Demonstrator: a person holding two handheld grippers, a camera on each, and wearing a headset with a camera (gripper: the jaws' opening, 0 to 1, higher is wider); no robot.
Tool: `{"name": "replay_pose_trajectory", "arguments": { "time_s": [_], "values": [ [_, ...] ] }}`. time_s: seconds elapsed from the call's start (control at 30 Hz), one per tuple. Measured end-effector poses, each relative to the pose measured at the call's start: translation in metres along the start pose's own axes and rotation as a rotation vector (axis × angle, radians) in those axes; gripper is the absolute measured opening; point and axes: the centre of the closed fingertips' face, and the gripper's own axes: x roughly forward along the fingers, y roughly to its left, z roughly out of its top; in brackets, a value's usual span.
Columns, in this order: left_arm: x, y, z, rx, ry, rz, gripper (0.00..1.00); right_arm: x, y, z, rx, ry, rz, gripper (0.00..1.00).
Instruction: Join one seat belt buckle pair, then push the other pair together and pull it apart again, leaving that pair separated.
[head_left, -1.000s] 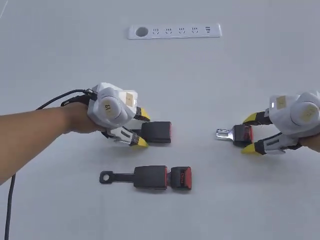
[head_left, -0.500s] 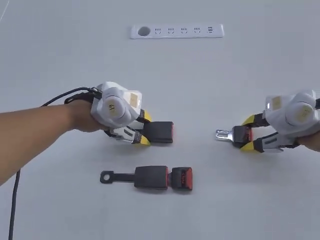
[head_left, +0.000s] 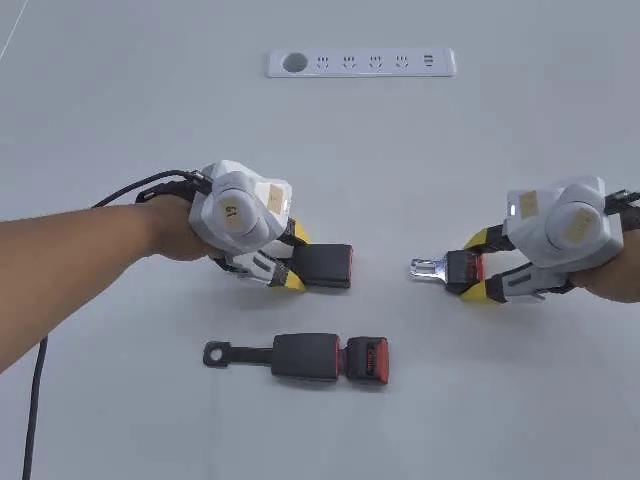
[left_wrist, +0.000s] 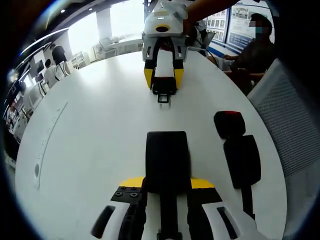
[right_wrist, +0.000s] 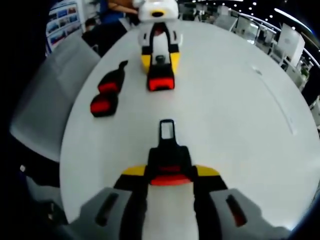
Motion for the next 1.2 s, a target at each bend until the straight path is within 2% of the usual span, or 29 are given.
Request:
{"name": "replay_pose_trajectory", "arguments": {
  "time_s": [0.03,0.5,0.8,1.07,1.1,1.2],
  "values": [
    [0.000,0.002,0.000,-0.015,-0.002,0.004,0.32,0.001,0.000,0.002,-0.003,-0.003,0.002,0.35],
    [0.002,0.006,0.001,-0.011,0.006,-0.006,0.32,0.023,-0.003,0.037,-0.021,-0.039,0.014,0.35],
    [0.003,0.008,-0.003,-0.017,0.019,-0.003,0.32,0.036,-0.003,0.053,-0.029,-0.057,0.018,0.35],
    [0.004,0.011,-0.005,-0.019,0.029,0.002,0.32,0.046,0.004,0.074,-0.029,-0.088,0.019,0.35],
    [0.004,0.011,-0.006,-0.015,0.029,0.001,0.32,0.045,0.004,0.073,-0.059,-0.070,0.014,0.35],
    [0.004,0.011,-0.005,-0.019,0.032,0.002,0.32,0.044,0.005,0.072,-0.041,-0.081,0.011,0.35]
  ]
}}
